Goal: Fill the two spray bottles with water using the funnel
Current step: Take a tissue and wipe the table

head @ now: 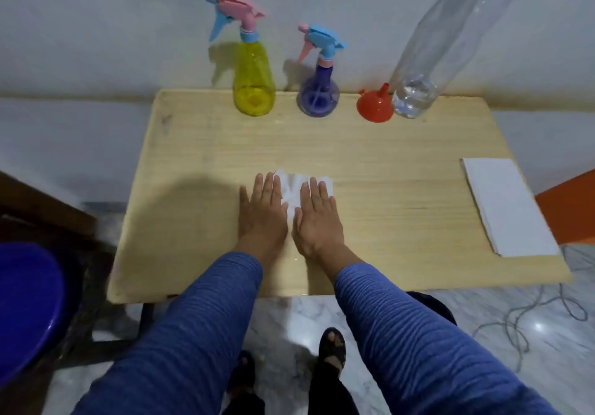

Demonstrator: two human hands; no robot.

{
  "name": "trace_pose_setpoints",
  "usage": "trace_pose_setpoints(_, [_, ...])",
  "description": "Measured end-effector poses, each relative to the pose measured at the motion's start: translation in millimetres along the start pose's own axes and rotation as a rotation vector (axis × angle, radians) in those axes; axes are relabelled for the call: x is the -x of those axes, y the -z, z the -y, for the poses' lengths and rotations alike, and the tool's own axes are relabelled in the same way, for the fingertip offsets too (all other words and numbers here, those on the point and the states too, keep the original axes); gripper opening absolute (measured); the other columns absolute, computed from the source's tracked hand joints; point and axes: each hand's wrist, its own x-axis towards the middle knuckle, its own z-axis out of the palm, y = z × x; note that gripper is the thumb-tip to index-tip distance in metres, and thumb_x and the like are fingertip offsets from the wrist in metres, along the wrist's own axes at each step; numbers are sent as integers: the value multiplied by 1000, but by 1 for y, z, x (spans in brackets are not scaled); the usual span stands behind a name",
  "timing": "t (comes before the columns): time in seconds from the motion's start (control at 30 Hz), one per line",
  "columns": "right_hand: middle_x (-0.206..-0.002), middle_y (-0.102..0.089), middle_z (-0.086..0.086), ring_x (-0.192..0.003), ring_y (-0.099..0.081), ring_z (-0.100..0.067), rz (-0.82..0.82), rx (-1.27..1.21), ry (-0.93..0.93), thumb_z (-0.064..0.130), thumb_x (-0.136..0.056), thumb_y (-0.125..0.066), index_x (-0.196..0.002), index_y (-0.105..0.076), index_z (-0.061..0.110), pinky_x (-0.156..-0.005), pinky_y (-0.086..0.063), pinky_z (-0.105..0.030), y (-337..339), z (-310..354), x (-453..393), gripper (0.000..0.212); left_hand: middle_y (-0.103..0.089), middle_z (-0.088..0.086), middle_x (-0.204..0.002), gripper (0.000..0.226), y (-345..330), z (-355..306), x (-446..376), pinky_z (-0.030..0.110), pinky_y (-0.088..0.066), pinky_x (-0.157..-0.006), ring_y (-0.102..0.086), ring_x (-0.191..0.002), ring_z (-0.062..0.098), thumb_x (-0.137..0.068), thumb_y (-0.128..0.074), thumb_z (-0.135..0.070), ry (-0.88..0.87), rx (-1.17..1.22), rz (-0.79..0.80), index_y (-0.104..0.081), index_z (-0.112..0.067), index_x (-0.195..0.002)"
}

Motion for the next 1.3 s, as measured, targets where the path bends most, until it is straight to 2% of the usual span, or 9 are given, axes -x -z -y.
trace_pose_setpoints(0.23, [-159, 10, -10, -147, 11, -25, 75, 55, 152, 22, -102, -24, -149, -1, 6, -118, 5, -37, -52, 139, -5, 56, 13, 2, -158, 56, 3, 139, 60, 46, 6, -115, 15, -145, 21, -102, -12, -31, 183, 18, 61, 12, -10, -148])
trace_pose_setpoints(0.33, [-159, 9, -10, -147, 10, -25, 84, 75, 184, 22, -101, -24, -149, -1, 6, -118, 4, -38, -64, 163, 5, 56, 11, 1, -158, 57, -4, 162, 78, 45, 4, -115, 13, -145, 21, -102, -14, -32, 208, 17, 33, 11, -10, -148])
trace_pose_setpoints(0.5, [-159, 10, -6, -147, 11, -21, 97, 90, 215, 26, -102, -19, -150, 0, 9, -118, 5, -35, -71, 166, 24, 55, 10, 3, -158, 56, -18, 165, 99, 47, 3, -115, 12, -145, 22, -101, -11, -33, 217, 2, -26, 10, -10, -148])
trace_pose_setpoints(0.93, [-160, 6, -4, -147, 8, -19, 55, 128, 187, 28, -102, -17, -150, 0, 11, -119, 4, -37, -57, 98, 62, 54, 7, 4, -159, 58, -27, 96, 110, 48, 3, -115, 10, -145, 23, -101, -18, -32, 206, 51, -44, 4, -8, -149])
trace_pose_setpoints(1.17, [-160, 9, -2, -147, 10, -17, 52, 168, 155, 27, -103, -16, -150, 2, 12, -118, 5, -36, -28, 18, 70, 53, 13, 2, -158, 58, -24, 11, 92, 48, 1, -115, 13, -145, 23, -101, -15, -33, 163, 27, 7, 7, -10, -149])
trace_pose_setpoints(1.3, [-160, 6, -2, -147, 8, -17, 27, 147, 129, 29, -102, -17, -150, 0, 12, -119, 4, -37, -6, -45, 73, 54, 18, 2, -157, 57, -22, -62, 75, 49, 2, -115, 16, -144, 23, -101, -13, -32, 95, 37, 7, 10, -9, -148])
